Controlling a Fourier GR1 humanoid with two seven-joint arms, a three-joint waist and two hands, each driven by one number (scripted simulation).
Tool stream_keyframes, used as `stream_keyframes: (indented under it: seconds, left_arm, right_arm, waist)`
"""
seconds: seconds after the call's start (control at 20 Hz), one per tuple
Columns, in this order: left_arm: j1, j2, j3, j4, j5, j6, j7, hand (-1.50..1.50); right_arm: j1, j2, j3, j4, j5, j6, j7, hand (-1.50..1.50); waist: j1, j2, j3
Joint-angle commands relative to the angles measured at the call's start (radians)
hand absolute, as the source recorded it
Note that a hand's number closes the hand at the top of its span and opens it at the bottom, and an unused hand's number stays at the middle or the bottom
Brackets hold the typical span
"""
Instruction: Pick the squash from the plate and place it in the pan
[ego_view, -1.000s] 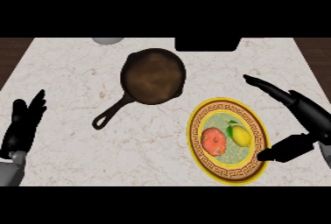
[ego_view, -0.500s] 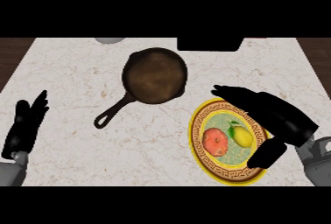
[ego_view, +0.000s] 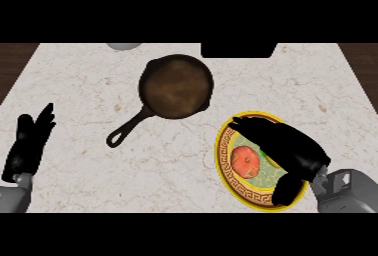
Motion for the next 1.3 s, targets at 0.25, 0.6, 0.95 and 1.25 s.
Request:
stream_keyframes:
  seconds: [0.25, 0.6, 0.95, 1.25]
  left_arm:
    - [0.072, -0.025, 0.056, -0.008, -0.027, -0.051, -0.053, 0.00]
    - [-0.024, -0.071, 0.092, 0.007, -0.082, -0.056, 0.025, 0.00]
    - [0.030, -0.082, 0.137, -0.020, -0.125, -0.114, -0.004, 0.00]
    - [0.061, -0.099, 0.189, 0.015, -0.133, -0.150, -0.054, 0.00]
  right_arm:
    - [0.096, 0.120, 0.064, 0.100, 0.263, -0.063, -0.032, -1.50]
    - [0.113, 0.147, -0.015, 0.139, 0.332, 0.026, -0.122, -1.50]
    - [0.070, 0.270, -0.072, 0.161, 0.415, 0.103, -0.110, -1.50]
    - [0.129, 0.290, -0.084, 0.192, 0.485, 0.076, -0.171, -1.50]
  waist:
    - [0.002, 0.000, 0.000]
    - [-0.002, 0.000, 0.000]
    - [0.001, 0.000, 0.000]
    - [-0.001, 0.000, 0.000]
